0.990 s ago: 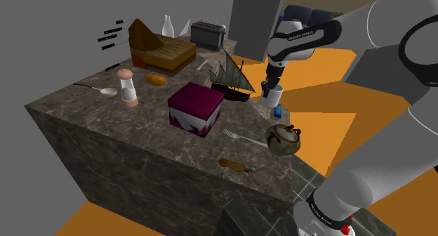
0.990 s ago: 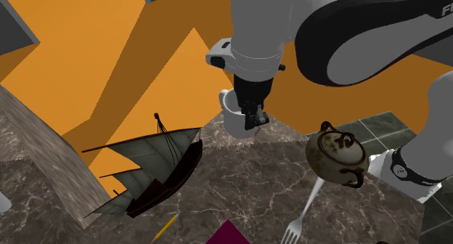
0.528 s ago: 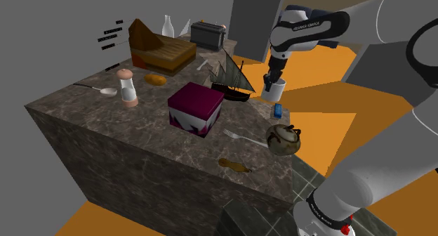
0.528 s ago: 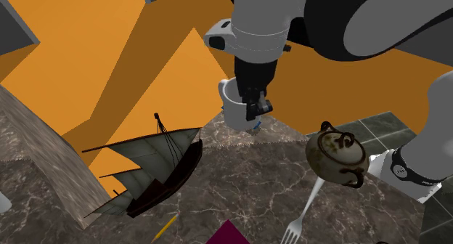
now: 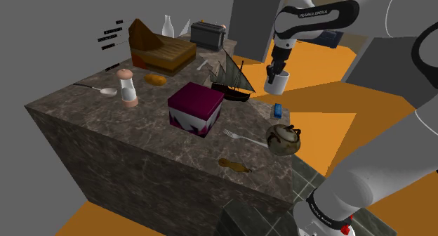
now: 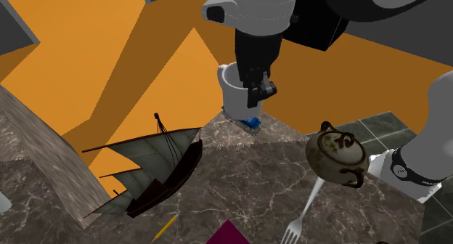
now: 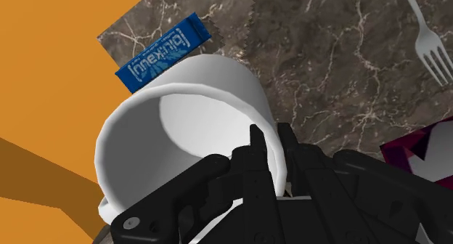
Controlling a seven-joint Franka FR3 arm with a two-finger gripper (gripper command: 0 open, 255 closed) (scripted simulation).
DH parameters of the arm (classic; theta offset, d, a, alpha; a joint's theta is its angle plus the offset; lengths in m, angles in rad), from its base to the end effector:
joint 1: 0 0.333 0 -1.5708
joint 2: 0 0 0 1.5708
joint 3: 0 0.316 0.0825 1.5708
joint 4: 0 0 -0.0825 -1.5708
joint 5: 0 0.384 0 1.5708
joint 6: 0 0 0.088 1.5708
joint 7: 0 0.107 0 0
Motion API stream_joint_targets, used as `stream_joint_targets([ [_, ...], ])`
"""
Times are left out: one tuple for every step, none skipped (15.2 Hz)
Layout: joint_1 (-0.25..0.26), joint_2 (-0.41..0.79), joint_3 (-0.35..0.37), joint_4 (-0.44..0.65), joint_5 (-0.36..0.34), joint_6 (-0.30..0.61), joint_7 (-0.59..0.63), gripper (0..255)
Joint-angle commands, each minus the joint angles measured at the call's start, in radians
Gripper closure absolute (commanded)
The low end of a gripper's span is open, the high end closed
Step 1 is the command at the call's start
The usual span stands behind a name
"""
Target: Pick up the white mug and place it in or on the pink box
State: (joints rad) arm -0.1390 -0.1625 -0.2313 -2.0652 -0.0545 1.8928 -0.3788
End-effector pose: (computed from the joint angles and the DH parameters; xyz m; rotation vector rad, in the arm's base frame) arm 0.4703 -0.1920 0.5009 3.1327 0.0459 -0.0284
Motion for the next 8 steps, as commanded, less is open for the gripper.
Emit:
stream_joint_targets([
  [0.0, -0.005, 0.001, 0.02, -0.001, -0.025, 0.0, 255],
  [0.001, -0.007, 0.001, 0.032, -0.001, -0.039, 0.0, 255],
  [0.001, -0.008, 0.002, 0.044, -0.001, -0.052, 0.0, 255],
  [0.001, -0.009, 0.002, 0.056, -0.001, -0.066, 0.0, 255],
  [0.001, -0.01, 0.003, 0.069, -0.001, -0.079, 0.0, 255],
  [0.001, -0.011, 0.003, 0.082, -0.001, -0.092, 0.0, 255],
  [0.002, -0.011, 0.003, 0.095, 0.0, -0.106, 0.0, 255],
  [0.002, -0.012, 0.004, 0.108, 0.0, -0.119, 0.0, 255],
])
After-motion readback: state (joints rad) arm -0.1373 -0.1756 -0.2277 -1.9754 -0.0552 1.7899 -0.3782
